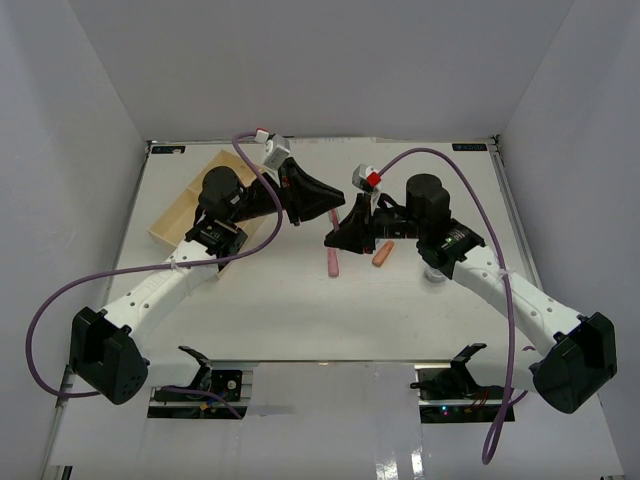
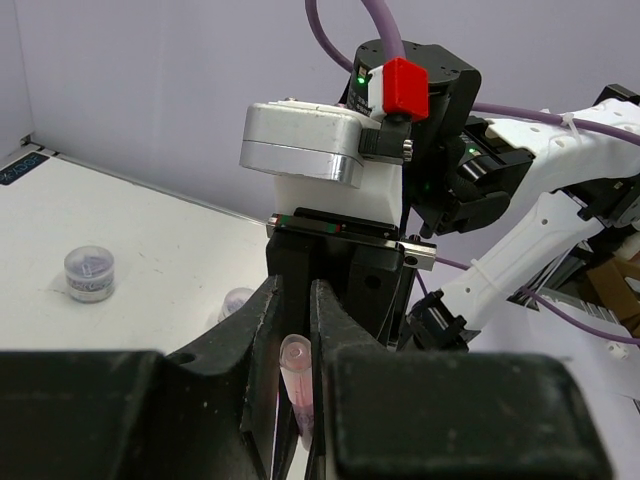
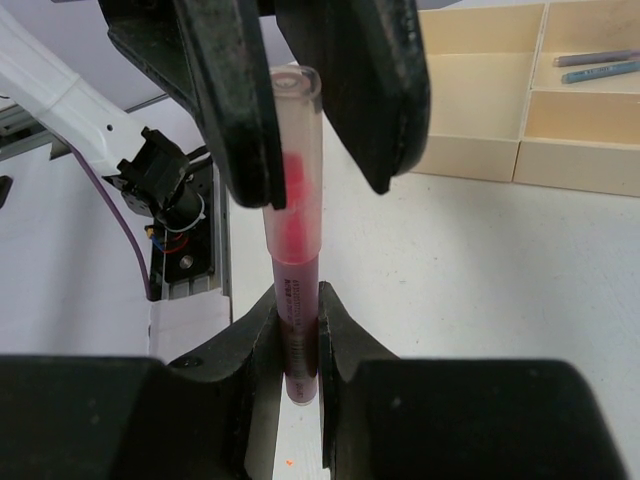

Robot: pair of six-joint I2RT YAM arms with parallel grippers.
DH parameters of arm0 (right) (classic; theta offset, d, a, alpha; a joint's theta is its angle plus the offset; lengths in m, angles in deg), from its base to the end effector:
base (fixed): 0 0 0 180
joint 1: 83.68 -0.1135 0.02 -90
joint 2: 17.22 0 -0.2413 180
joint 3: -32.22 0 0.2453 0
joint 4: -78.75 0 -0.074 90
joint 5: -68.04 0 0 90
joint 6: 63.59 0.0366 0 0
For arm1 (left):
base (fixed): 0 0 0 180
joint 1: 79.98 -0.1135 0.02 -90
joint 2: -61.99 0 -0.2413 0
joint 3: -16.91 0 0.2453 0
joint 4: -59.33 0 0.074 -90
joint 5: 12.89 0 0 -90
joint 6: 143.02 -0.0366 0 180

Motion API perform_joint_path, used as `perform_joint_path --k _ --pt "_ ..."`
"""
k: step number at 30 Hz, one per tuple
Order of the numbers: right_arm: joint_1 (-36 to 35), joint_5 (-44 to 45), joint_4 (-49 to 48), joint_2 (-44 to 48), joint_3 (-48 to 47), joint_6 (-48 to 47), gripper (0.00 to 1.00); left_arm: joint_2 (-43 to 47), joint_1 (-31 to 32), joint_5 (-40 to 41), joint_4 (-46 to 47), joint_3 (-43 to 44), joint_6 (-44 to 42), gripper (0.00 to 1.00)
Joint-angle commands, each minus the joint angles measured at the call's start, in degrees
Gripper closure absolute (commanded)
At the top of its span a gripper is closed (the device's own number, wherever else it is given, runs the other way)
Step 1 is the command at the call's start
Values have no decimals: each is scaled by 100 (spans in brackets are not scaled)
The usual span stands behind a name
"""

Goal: Sort the stationery into containers
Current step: Close the pen cap on the pen.

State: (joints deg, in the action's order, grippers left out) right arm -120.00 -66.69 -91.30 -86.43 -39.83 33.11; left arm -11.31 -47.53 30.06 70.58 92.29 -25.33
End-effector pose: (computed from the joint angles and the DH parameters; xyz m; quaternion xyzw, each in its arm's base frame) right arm 0.2092 0.1858 0.3389 -0.4207 0.6058 0.4898 0.4649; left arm 0.2321 -0.1793 0.3763 0.3364 0.5552 -0.5746 0.4984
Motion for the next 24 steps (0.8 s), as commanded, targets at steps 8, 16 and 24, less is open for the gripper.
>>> perform_joint_path --k 8,16,24 --pt "265 131 -1082 154 -1022 -318 92 -158 174 -516 -677 -384 238 100" --pt "362 8 -1240 109 -1304 -362 92 -281 192 -577 -809 -410 290 100" --pt "371 -53 -1416 13 -1410 -284 92 -369 271 -542 -809 -393 299 100"
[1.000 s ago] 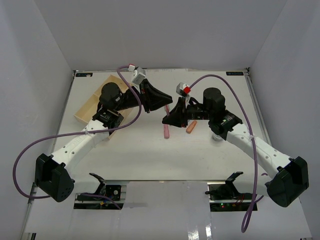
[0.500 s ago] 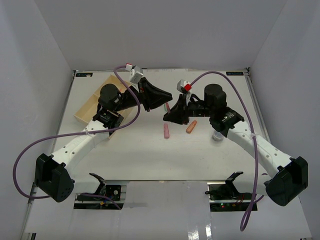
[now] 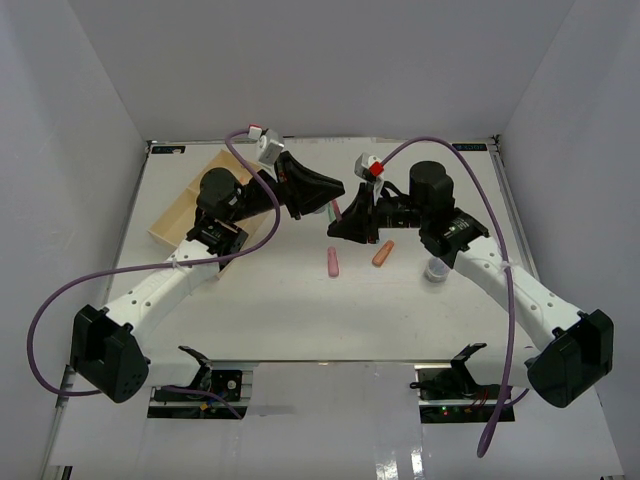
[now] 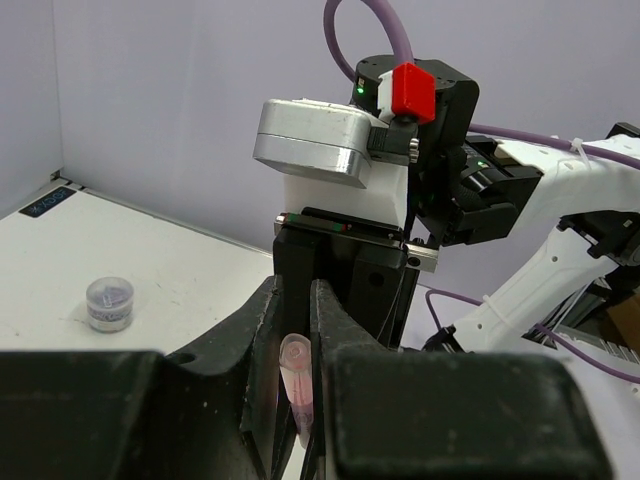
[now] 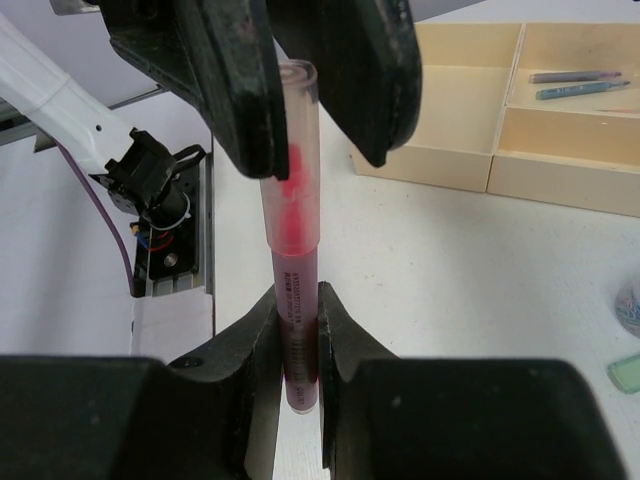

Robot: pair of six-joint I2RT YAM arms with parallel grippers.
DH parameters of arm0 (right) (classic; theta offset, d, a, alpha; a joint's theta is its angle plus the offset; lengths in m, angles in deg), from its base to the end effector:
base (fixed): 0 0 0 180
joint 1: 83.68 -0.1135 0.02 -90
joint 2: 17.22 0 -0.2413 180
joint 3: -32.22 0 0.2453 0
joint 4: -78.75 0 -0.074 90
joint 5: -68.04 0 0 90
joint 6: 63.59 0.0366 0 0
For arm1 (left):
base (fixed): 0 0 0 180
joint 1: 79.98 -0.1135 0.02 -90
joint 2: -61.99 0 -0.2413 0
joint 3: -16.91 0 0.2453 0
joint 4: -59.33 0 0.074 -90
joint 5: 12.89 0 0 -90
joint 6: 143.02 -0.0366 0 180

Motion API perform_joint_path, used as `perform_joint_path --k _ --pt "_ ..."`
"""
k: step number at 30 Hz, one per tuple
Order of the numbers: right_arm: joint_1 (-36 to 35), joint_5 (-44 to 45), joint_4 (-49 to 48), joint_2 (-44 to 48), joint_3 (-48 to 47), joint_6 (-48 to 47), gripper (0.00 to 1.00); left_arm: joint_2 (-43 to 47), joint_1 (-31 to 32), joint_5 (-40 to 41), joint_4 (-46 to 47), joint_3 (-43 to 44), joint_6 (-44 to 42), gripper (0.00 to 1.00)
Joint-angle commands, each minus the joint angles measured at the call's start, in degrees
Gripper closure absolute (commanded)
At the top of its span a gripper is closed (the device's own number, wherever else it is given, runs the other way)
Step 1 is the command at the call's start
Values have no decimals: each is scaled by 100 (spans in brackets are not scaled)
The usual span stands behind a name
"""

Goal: Sort the stationery into containers
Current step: Close the pen cap on the pen.

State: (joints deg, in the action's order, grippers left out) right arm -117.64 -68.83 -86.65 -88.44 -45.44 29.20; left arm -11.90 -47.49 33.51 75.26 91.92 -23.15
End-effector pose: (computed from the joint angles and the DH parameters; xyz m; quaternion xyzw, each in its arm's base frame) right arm 0.2207 0.1809 0.3554 -0.4372 0.5978 0.4746 0.4756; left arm 0.2348 -0.1794 0.3796 0.3112 0.5450 -0.5754 0.5245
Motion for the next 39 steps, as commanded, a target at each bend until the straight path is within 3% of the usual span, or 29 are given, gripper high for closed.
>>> perform_joint_path --k 1,39 --pt "135 152 -1917 205 -839 125 92 -319 293 -879 -1268 -347 81 100" --pt "433 372 -2136 161 -1551 2 92 -591 539 -958 -1497 -488 11 100"
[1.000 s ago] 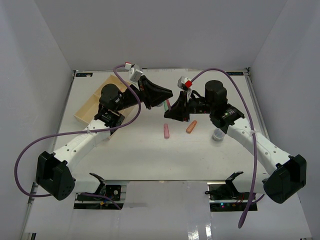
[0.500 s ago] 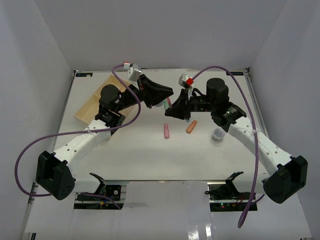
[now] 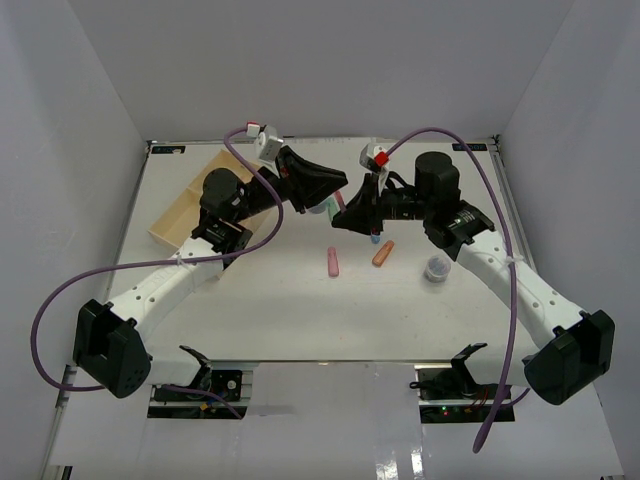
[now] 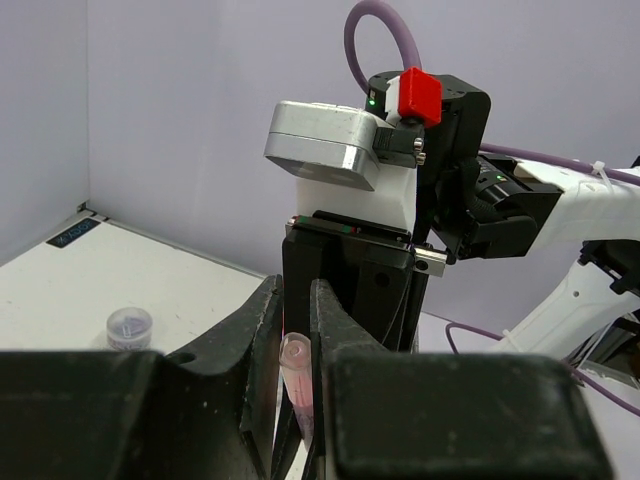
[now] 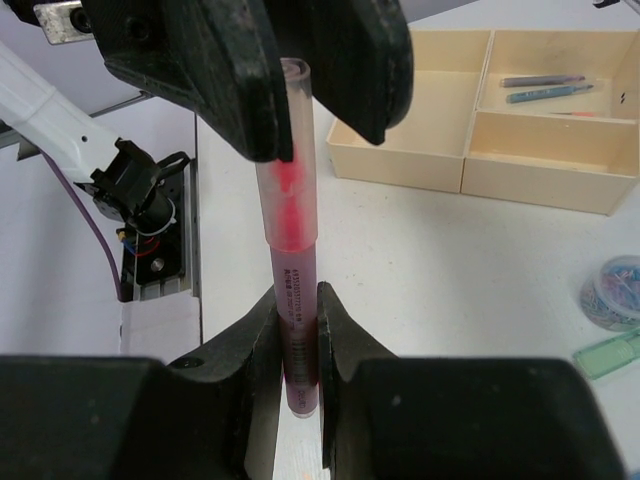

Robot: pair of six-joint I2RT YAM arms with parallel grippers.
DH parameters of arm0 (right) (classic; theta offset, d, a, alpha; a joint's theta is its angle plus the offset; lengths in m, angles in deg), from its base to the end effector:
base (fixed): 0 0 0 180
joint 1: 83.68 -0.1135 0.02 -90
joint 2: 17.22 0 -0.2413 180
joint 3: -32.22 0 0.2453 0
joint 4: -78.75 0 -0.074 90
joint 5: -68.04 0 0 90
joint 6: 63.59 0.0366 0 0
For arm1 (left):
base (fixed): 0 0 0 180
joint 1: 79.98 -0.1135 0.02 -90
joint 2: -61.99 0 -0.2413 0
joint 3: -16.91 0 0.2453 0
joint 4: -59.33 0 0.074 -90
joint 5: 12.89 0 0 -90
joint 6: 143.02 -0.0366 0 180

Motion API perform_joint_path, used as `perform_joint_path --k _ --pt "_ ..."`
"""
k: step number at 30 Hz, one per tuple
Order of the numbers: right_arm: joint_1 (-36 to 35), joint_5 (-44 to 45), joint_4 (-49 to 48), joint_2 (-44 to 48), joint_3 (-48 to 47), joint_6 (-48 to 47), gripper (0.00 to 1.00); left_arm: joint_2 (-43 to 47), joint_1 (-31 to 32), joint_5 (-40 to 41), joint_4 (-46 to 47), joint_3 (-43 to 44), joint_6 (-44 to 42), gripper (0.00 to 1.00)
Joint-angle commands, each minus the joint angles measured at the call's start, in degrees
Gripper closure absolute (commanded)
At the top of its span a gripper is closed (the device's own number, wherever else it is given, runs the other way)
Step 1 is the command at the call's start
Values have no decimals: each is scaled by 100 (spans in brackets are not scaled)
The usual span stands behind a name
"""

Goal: Sort the stationery into containers
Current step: Close the pen cap on the pen.

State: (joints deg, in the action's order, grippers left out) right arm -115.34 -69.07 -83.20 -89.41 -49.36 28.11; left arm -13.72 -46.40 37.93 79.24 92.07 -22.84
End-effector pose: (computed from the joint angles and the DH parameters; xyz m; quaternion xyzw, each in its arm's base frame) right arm 0.2294 0.1729 0.3684 -0.4313 0.6043 0.4618 0.4853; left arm 0.2391 -0.1865 0.3789 0.2896 0.5363 -0.5706 0.5504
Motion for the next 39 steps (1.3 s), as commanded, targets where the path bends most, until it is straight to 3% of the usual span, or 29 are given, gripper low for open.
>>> perform_joint_path --k 1,39 --pt "204 387 -2499 249 -1194 129 92 -419 438 -1400 -1947 -503 -38 100" --pt "468 282 -2842 20 -1819 410 92 -665 623 -1531 -1939 -960 -196 100"
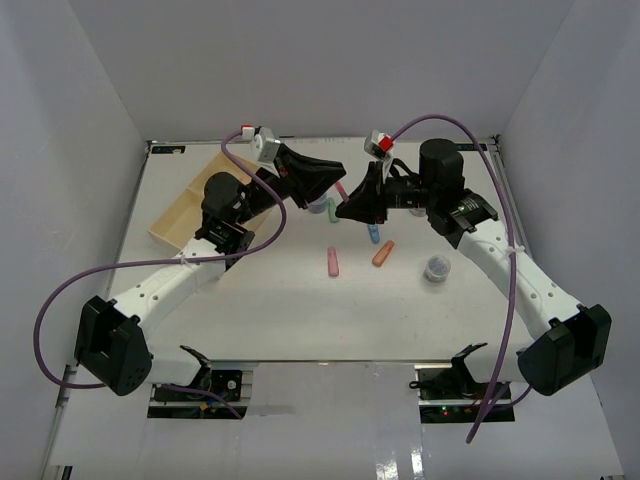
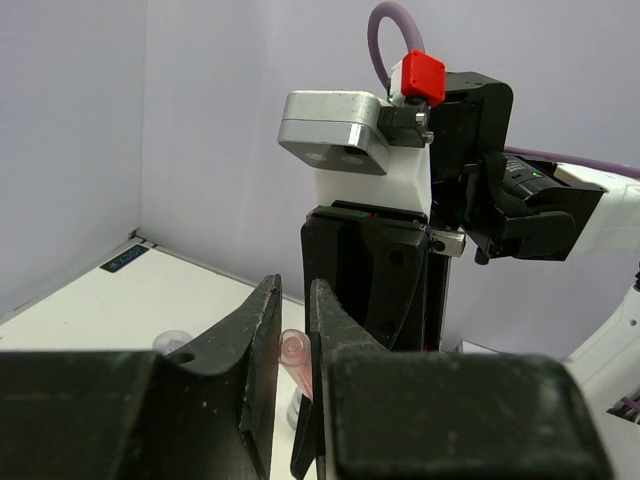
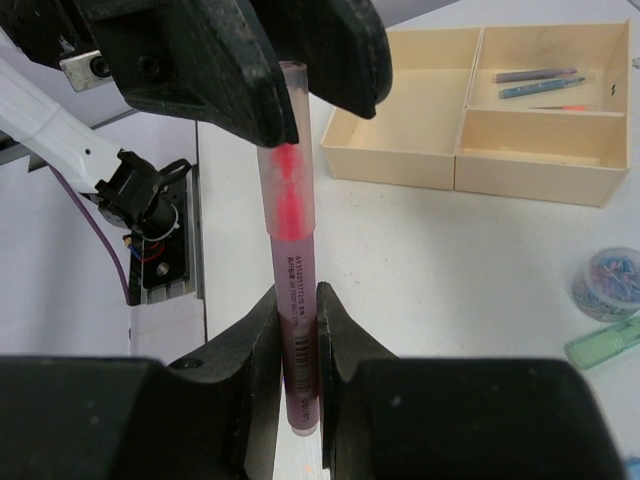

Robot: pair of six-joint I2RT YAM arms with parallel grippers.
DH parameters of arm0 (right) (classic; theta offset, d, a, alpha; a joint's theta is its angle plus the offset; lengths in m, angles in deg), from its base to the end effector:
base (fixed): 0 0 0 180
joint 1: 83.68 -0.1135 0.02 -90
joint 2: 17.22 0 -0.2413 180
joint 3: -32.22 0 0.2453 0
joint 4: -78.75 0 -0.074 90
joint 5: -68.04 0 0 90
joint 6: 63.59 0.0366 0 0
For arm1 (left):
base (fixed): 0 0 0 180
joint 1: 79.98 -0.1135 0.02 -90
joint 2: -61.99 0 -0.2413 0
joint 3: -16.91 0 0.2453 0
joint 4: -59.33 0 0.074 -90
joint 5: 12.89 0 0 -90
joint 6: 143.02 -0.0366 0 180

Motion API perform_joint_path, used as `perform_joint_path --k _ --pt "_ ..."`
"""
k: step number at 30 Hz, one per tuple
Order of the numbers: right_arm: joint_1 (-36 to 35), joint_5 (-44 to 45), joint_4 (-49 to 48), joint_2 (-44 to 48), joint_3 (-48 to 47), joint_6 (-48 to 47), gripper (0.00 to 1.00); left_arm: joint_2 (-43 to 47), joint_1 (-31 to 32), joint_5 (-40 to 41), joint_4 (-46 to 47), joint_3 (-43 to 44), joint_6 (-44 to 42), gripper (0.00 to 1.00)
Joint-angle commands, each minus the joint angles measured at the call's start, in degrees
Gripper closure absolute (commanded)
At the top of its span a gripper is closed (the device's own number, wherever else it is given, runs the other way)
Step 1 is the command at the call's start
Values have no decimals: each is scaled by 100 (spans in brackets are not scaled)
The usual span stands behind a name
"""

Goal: Sort the stationery into containers
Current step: Close the pen cap on the pen.

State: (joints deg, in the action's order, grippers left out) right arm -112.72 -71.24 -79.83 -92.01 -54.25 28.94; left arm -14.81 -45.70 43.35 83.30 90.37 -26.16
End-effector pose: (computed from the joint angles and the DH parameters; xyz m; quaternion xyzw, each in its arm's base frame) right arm 0.2430 0.1667 0.3794 -0.4209 0.6148 0.4661 0.4770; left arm 0.2426 -0.1900 0.3709 0.2735 0.5280 -0.5425 0.5935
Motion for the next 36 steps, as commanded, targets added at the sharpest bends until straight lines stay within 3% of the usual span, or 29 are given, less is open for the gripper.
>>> perform_joint_path --k 1,14,24,36 --pt "197 481 -3196 271 -1338 345 92 -573 597 -2073 -2328 -789 154 100" --pt "205 436 -3197 350 -1022 381 92 -460 764 -1688 -2494 -421 84 100" --pt "205 489 -3126 807 182 450 91 -380 746 -869 -3382 494 -865 100" --pt "205 542 -3425 1062 1403 828 85 -354 747 -1054 -2838 459 -1121 100"
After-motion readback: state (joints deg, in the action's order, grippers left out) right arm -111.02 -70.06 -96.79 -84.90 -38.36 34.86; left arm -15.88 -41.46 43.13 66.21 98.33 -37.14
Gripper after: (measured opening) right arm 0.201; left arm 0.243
